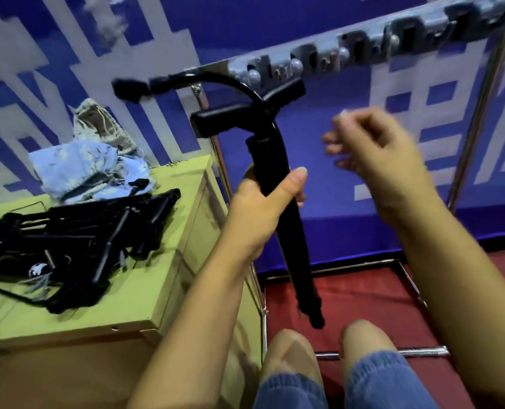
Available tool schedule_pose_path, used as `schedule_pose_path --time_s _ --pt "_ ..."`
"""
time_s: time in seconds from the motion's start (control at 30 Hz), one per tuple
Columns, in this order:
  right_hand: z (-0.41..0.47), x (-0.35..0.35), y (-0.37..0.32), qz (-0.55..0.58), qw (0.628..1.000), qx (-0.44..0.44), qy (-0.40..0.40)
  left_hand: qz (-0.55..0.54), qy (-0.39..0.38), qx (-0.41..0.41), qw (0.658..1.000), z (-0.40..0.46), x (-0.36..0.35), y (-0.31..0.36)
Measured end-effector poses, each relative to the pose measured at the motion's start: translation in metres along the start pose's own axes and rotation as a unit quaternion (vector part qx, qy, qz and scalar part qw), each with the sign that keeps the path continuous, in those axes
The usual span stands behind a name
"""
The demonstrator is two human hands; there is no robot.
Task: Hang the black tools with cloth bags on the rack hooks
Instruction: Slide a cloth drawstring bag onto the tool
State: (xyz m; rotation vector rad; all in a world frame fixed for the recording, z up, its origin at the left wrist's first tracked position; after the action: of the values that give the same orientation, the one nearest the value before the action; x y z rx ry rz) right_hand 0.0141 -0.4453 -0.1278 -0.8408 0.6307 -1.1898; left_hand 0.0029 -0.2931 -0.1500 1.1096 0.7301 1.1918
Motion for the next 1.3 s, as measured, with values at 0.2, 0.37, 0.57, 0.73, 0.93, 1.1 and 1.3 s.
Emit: schedule_pose_path --time_s 0.2,0.37,0.57,0.73,0.93,1.1,1.3 --pt "0.001 -0.043 0.031 -0.053 0.906 -0.163 -0.387 -0.068 -0.021 0.003 0.997 0.015 0.032 0.053" --pt "0.034 -0.084 0.037 0.097 0.948 -0.170 -0.253 0.063 -0.022 0.088 0.994 0.043 0.084 0.071" --pt "0.070 -0.089 0.055 0.069 0.957 -0.178 -0.218 0.530 0.000 0.342 0.776 0.075 0.252 0.040" --pt "0.093 -0.092 0.078 0.079 0.958 -0.178 -0.212 0.604 0.064 0.520 0.601 0.084 0.363 -0.007" --pt "0.104 -0.098 0.094 0.074 0.959 -0.176 -0.207 0.581 0.097 0.533 0.607 0.105 0.391 -0.034" --pt "0.101 -0.097 0.100 0.084 0.957 -0.187 -0.204 0.557 0.172 0.449 0.677 0.112 0.392 -0.026" --pt "0.093 -0.093 0.092 0.096 0.959 -0.191 -0.188 0.520 0.360 0.263 0.729 0.123 0.402 0.056"
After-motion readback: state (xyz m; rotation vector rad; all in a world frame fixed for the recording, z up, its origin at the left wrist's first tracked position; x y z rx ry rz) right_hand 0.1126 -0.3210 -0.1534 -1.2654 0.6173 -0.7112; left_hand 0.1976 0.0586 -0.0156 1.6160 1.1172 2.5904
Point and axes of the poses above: each hand's wrist, its own z-axis towards the middle knuckle, its own x-axis out of the back of the hand, y = z × x, the point moved 1 cm from there along z, towards the middle knuckle, and after that the axes turned 15 degrees about -y, right-handed, at the moved point
